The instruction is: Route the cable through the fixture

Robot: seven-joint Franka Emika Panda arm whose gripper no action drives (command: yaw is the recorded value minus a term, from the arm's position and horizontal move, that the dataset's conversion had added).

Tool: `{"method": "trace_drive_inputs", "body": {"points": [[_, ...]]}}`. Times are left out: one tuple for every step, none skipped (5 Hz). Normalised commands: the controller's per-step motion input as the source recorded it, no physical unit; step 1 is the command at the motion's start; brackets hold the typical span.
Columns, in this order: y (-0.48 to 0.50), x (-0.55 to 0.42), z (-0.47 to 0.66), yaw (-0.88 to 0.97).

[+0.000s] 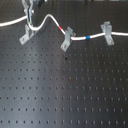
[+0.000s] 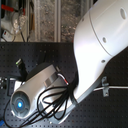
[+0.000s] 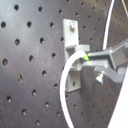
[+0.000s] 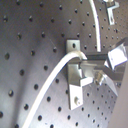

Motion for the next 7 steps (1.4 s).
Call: {"method": "trace_drive_inputs", "body": {"points": [[0.037, -0.252, 0.03, 0.71], [0.055, -0.225, 0.0, 0.59], [0.054, -0.267, 0.01, 0.53], [-0.047, -0.031, 0.0, 0.28], [-0.107, 0.062, 0.05, 0.17], [-0.076, -0.044, 0.15, 0.37], [-0.043, -0.142, 0.13, 0.24]]}}
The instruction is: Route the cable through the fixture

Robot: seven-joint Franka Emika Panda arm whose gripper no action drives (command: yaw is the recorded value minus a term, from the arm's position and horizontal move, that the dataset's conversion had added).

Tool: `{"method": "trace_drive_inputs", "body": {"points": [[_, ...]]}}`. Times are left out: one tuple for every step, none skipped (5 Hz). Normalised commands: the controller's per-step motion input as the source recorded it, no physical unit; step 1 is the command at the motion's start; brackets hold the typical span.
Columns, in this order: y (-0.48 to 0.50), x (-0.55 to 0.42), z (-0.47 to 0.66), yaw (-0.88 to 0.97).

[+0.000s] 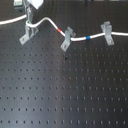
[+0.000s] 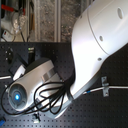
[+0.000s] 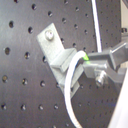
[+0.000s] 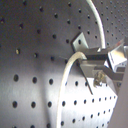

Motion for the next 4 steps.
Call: {"method": "trace_drive_inputs", "body": {"points": [[-0.038, -0.172, 0.08, 0.1], [-0.151, -0.211, 0.03, 0.08], [-0.214, -0.194, 0.0, 0.07], [-0.189, -0.177, 0.0, 0.07]]}}
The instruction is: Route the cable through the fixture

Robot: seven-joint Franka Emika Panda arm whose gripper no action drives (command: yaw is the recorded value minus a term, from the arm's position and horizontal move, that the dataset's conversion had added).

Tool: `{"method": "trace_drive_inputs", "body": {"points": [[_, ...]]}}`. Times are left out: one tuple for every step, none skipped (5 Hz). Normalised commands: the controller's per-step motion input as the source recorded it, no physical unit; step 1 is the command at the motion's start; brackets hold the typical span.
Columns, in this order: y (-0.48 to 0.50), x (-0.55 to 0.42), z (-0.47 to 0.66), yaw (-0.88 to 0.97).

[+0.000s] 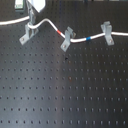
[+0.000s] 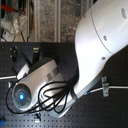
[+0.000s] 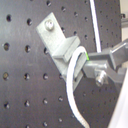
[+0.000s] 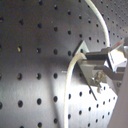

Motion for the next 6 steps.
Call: {"method": "trace_drive_inputs", "body": {"points": [[-0.066, -0.128, 0.04, 0.27], [0.01, -0.109, 0.09, 0.11], [0.088, -0.101, 0.15, 0.02], [0.066, -0.053, 0.29, 0.0], [0.061, -0.048, 0.2, 0.0], [0.06, -0.052, 0.0, 0.0]]}}
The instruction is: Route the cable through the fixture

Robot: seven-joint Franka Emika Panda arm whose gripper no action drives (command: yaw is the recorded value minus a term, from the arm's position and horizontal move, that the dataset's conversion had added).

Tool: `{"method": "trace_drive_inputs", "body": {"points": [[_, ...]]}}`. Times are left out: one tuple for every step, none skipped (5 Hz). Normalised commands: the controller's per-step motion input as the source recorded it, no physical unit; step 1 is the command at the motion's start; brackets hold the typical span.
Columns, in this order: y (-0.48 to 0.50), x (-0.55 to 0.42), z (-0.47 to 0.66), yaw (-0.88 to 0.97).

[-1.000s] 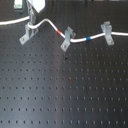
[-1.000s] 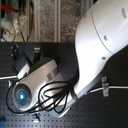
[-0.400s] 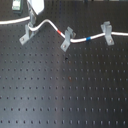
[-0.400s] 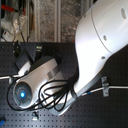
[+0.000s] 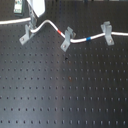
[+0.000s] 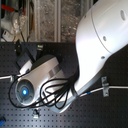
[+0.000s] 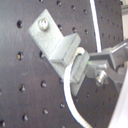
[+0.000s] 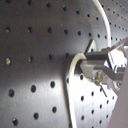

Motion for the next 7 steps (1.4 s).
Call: {"method": "trace_drive_inputs", "body": {"points": [[0.291, -0.161, 0.0, 0.0], [0.349, -0.067, 0.01, 0.0], [0.306, 0.009, 0.0, 0.07], [0.047, 0.056, 0.0, 0.0], [0.018, 0.022, 0.0, 0.0], [0.082, 0.099, 0.0, -0.43], [0.1, 0.058, -0.02, -0.46]]}}
